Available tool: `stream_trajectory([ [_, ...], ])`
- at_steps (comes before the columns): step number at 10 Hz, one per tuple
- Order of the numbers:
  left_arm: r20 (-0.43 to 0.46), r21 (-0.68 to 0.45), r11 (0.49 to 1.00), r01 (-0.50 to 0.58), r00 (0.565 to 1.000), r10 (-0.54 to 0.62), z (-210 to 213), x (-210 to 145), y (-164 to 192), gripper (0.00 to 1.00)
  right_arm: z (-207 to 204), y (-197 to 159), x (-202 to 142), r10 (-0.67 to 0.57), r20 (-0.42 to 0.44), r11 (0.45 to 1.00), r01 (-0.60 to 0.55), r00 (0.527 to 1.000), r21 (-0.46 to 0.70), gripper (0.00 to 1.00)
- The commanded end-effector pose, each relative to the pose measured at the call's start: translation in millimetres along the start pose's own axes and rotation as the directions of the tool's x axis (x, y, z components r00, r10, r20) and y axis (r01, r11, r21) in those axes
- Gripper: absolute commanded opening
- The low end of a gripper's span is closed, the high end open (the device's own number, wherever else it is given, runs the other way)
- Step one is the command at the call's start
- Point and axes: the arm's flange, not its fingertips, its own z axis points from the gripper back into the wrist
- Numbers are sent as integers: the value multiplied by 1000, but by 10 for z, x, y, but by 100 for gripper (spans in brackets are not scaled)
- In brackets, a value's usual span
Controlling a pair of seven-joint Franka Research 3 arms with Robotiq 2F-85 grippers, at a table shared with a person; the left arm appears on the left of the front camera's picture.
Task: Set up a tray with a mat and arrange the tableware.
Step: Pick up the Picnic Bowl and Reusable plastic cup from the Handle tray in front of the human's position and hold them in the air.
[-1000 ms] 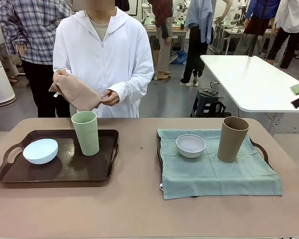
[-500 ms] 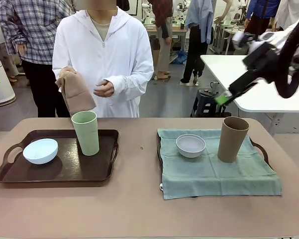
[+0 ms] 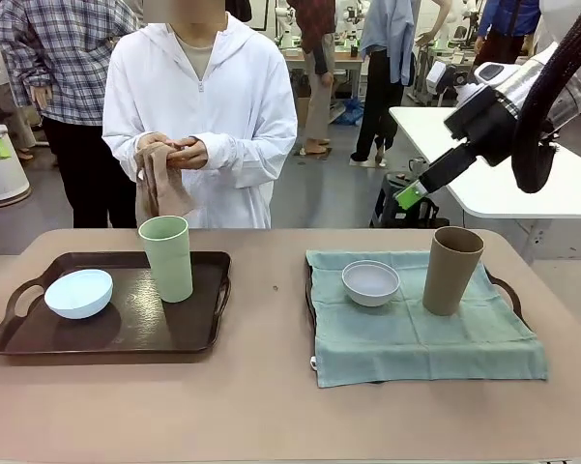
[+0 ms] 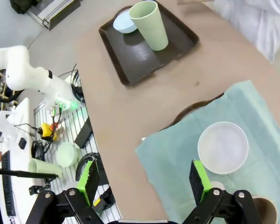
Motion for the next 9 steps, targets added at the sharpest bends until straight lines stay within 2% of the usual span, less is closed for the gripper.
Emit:
stream_trajectory([
  [1, 30, 23, 1000, -6, 1000, 6, -26, -51, -17, 100, 35, 17, -11, -35, -9, 999, 35, 999, -12, 100],
  [3, 4, 3, 1000, 2, 1000, -2, 8, -14, -6, 100, 18, -11, -9, -13, 3, 1000, 14, 1000, -3, 100],
  [4, 77, 44, 999, -14, 997, 10, -19, 137, -70, 100, -219, -82, 125, 138, -61, 990, -138, 989, -3, 100],
  [5, 174, 116, 993, -1, 984, -19, -66, 183, -161, 100, -493, -156, 301, 220, -88, 975, -220, 972, 7, 100],
  [6, 232, 189, 982, -14, 972, -31, -125, 210, -171, 100, -754, -234, 456, 304, -94, 953, -303, 948, 27, 100],
  [7, 281, 257, 966, -29, 959, -46, -237, 234, -138, 100, -1042, -326, 581, 366, -84, 930, -363, 927, 54, 100],
  [9, 290, 342, 939, -35, 954, -70, -510, 360, -78, 100, -1547, -510, 802, 396, -72, 918, -392, 916, 54, 100],
])
